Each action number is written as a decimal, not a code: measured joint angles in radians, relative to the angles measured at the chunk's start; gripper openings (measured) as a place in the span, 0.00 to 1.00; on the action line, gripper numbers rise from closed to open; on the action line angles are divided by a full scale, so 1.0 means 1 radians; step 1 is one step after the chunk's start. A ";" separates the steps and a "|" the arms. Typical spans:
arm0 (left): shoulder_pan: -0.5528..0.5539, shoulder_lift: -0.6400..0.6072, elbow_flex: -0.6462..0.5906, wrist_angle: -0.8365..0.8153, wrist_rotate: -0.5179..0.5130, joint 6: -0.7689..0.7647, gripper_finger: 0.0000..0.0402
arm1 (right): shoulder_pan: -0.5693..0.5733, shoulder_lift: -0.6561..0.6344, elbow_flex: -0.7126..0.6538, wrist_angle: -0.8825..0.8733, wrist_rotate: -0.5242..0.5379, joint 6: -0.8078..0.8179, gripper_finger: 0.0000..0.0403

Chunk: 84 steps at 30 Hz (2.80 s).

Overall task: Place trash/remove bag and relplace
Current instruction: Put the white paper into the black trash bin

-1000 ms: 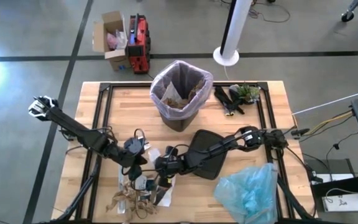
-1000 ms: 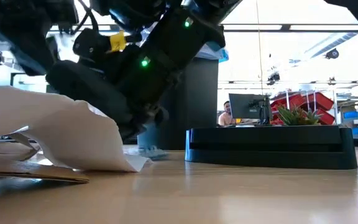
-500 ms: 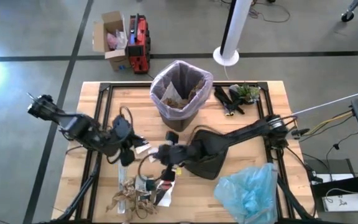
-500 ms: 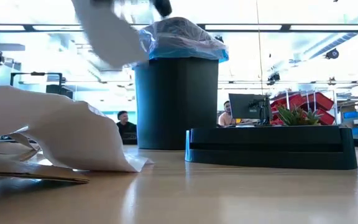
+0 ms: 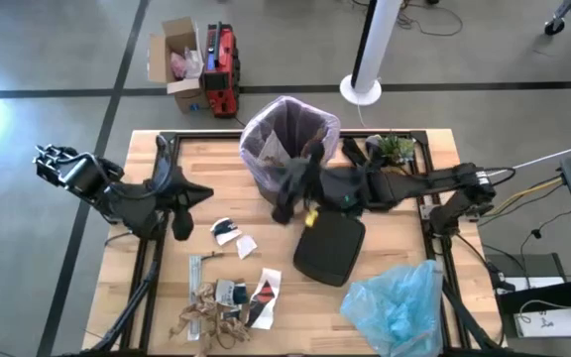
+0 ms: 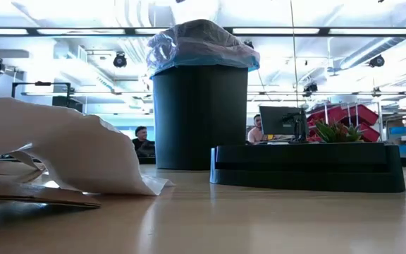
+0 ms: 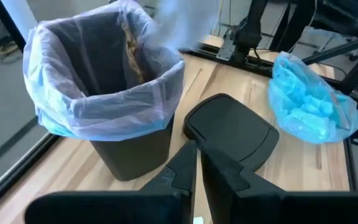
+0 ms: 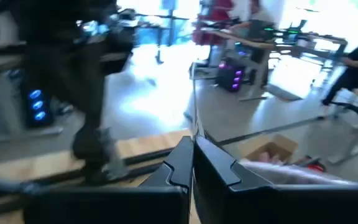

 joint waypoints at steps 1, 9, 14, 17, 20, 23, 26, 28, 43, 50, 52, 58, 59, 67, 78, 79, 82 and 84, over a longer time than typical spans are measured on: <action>0.000 0.001 -0.001 0.002 0.000 0.001 0.02 | -0.023 -0.001 0.000 -0.002 -0.001 0.017 0.00; 0.000 0.024 -0.002 0.052 0.001 0.044 0.02 | -0.168 0.027 0.000 -0.016 -0.007 0.171 0.00; 0.000 0.032 -0.006 0.025 0.001 0.043 0.02 | -0.205 0.039 -0.001 -0.031 -0.006 0.198 0.02; 0.000 0.031 -0.006 0.005 0.000 0.021 0.01 | -0.213 0.040 -0.001 -0.040 -0.004 0.214 0.09; 0.000 0.031 -0.006 0.002 0.001 0.001 0.00 | -0.217 0.040 -0.002 -0.051 0.001 0.236 0.19; -0.001 0.033 -0.007 0.000 0.008 -0.005 0.00 | -0.217 0.041 -0.003 -0.080 0.051 0.242 0.31; -0.001 0.035 -0.028 0.001 0.027 -0.007 0.01 | -0.209 0.036 -0.003 -0.087 0.068 0.215 0.41; -0.001 0.034 -0.058 0.001 0.027 -0.018 0.02 | -0.187 0.024 -0.003 -0.094 0.065 0.184 0.46; 0.023 0.018 -0.415 -0.001 0.191 -0.242 0.04 | 0.042 -0.048 -0.003 -0.228 0.080 0.137 0.54; 0.098 0.033 -0.566 0.000 0.388 -0.277 0.13 | 0.091 -0.039 -0.003 -0.298 0.069 0.229 0.51; 0.126 0.045 -0.603 0.003 0.405 -0.225 0.16 | 0.099 -0.039 -0.003 -0.313 0.059 0.244 0.51; 0.170 0.084 -0.739 0.069 0.472 0.077 0.23 | 0.119 -0.038 -0.003 -0.321 -0.008 0.283 0.51; 0.168 0.085 -0.769 0.093 0.473 0.126 0.23 | 0.124 -0.038 -0.003 -0.320 -0.024 0.286 0.51; 0.154 0.092 -0.858 0.230 0.447 0.222 0.30 | 0.199 -0.030 -0.003 -0.336 -0.034 0.368 0.51; 0.170 0.225 -0.703 0.237 0.380 0.546 0.33 | 0.231 -0.031 -0.003 -0.372 0.020 0.462 0.51; 0.172 0.244 -0.695 0.230 0.384 0.582 0.33 | 0.233 -0.031 -0.003 -0.372 0.021 0.467 0.51; 0.173 0.279 -0.677 0.237 0.384 0.713 0.31 | 0.245 -0.031 -0.003 -0.371 0.023 0.482 0.51; 0.172 0.288 -0.690 0.251 0.377 0.819 0.30 | 0.258 -0.031 -0.003 -0.373 0.024 0.486 0.51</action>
